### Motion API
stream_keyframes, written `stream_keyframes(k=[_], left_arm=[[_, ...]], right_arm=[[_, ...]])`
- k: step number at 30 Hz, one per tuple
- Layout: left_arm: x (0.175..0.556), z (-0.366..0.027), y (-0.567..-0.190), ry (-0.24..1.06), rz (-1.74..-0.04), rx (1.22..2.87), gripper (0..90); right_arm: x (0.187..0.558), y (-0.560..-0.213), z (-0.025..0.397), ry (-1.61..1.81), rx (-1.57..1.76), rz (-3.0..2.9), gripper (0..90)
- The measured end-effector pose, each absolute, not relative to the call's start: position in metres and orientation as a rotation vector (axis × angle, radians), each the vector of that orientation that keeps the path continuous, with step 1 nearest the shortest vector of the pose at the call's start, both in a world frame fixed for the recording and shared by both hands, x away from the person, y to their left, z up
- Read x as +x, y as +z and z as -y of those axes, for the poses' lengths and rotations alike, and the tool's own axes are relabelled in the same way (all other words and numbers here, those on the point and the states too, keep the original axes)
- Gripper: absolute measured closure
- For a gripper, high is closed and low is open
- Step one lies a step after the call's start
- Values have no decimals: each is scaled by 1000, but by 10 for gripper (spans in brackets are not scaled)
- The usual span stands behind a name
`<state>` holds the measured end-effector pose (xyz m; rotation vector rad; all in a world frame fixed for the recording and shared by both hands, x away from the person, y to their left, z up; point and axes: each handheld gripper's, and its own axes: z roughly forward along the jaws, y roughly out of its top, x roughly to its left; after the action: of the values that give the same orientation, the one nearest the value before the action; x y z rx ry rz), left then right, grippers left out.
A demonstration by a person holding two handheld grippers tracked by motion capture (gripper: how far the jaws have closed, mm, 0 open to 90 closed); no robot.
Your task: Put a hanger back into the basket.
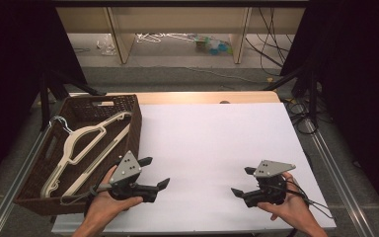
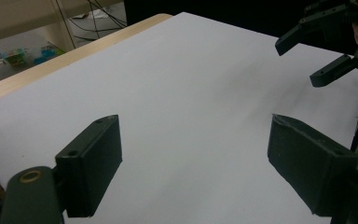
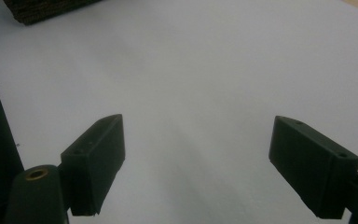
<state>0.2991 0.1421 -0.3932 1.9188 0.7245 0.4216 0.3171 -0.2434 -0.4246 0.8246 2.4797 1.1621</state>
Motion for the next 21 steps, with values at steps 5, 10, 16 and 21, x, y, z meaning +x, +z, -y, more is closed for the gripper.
stream_keyframes(k=[5, 10, 16, 21], left_arm=[[297, -139, -401, 418, -726, 1919, 174], [296, -139, -410, 432, -715, 1927, 174], [292, -139, -422, 421, -751, 1891, 174], [287, -140, -434, 425, -735, 1929, 171]], right_arm=[[316, -425, 243, 1165, 818, -2480, 192], [314, -426, 243, 1168, 813, -2484, 192], [309, -428, 241, 1163, 808, -2489, 192], [303, -427, 240, 1156, 813, -2479, 192]])
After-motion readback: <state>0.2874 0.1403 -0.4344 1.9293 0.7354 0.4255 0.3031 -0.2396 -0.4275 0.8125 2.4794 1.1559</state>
